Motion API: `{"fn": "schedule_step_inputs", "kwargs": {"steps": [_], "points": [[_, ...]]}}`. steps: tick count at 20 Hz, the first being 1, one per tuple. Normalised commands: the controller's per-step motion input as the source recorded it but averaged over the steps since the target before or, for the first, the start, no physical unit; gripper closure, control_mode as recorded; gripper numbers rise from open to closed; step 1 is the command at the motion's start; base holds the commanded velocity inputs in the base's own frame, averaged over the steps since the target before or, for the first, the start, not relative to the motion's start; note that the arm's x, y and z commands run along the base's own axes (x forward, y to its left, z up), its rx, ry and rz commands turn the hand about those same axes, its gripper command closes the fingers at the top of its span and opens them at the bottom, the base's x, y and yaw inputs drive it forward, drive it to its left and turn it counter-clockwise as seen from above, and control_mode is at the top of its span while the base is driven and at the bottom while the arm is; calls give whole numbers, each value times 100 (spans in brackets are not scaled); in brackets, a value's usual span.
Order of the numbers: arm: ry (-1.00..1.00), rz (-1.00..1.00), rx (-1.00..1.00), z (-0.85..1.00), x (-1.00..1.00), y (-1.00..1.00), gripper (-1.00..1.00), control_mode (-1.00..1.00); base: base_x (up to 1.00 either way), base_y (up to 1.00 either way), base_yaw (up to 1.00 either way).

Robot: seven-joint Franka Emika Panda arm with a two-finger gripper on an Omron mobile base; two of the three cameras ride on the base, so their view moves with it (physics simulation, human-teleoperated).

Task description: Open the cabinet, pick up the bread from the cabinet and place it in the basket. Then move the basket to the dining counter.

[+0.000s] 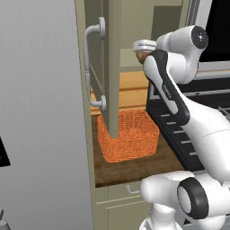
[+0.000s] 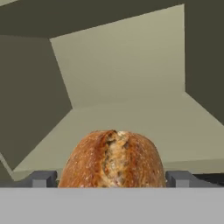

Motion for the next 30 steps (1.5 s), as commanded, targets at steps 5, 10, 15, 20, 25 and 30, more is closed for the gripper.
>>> {"fn": "schedule_step_inputs", "kwargs": {"steps": [5,10,15,20,25,30], "points": [[14,-14,0,-24,-98,-5,100,-100,0,0,0],[-2,-20,1,-5,-100,-3,100,-100,0,0,0],[12,-7,5,-25,-81,-8,100,-100,0,0,0],[25,4,3,-49,-13,-13,100,-100,0,0,0],[17,7,0,-80,0,0,100,-100,0,0,0],[8,7,0,-96,14,-4,100,-100,0,0,0]]}}
